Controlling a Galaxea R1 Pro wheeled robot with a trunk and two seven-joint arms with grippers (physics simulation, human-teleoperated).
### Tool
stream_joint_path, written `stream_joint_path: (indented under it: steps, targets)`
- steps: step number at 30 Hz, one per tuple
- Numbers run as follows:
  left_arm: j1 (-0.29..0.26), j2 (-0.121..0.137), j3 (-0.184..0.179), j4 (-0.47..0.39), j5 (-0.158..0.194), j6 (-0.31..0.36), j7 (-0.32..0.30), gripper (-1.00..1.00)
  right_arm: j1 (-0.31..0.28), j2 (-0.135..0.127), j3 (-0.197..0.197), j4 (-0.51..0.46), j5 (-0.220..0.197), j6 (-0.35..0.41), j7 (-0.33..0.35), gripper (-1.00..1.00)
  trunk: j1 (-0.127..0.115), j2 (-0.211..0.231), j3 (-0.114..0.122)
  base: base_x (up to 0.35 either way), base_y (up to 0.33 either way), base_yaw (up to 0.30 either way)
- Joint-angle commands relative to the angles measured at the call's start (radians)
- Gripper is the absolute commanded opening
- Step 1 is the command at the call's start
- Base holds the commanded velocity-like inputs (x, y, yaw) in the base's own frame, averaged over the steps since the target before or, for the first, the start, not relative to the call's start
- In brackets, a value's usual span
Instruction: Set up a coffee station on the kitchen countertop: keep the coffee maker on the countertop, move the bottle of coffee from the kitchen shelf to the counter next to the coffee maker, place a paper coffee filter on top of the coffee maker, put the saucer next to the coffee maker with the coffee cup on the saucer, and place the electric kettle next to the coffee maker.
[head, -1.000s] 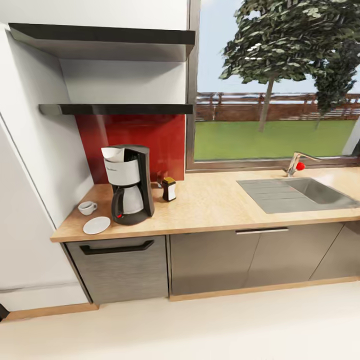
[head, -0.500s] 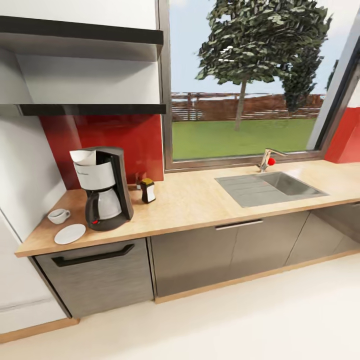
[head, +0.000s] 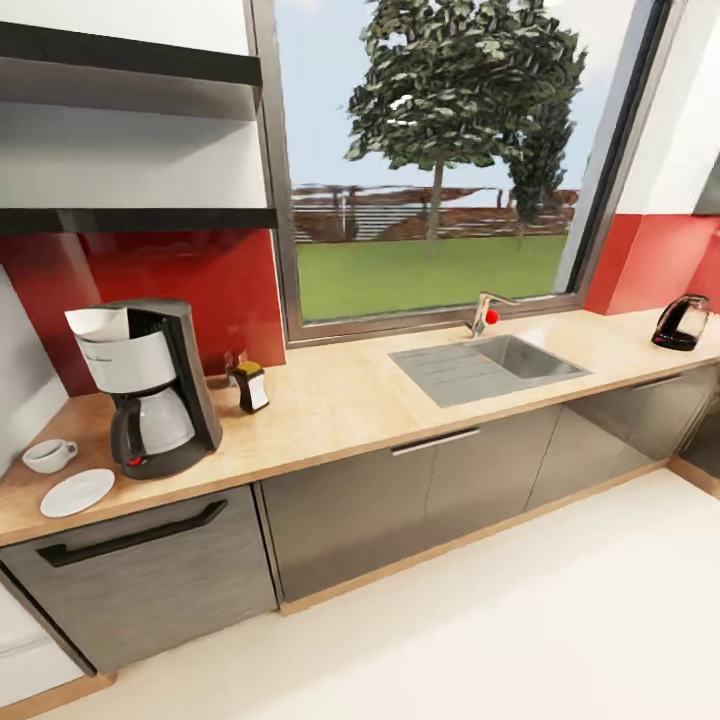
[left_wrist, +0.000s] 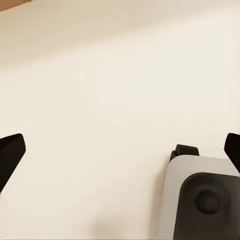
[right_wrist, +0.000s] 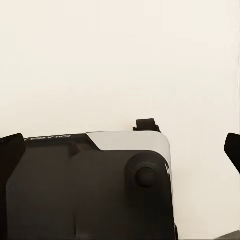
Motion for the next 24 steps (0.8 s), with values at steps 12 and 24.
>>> stream_joint_path:
  steps: [12,24]
  targets:
    - [-0.001,-0.002,0.001,0.001,-0.004,-0.004,0.003,1.0,-0.001,0.0,0.005,0.002,-0.01,-0.004,0.005,1.0,0.0,-0.001,-0.001,0.155,-0.025,-0.274]
    - [-0.001,-0.004,0.002,0.001,-0.05,-0.004,0.003,1.0,-0.001,0.001,0.005,0.002,-0.01,-0.004,0.005,1.0,0.0,-0.001,-0.001,0.288,-0.125,-0.274]
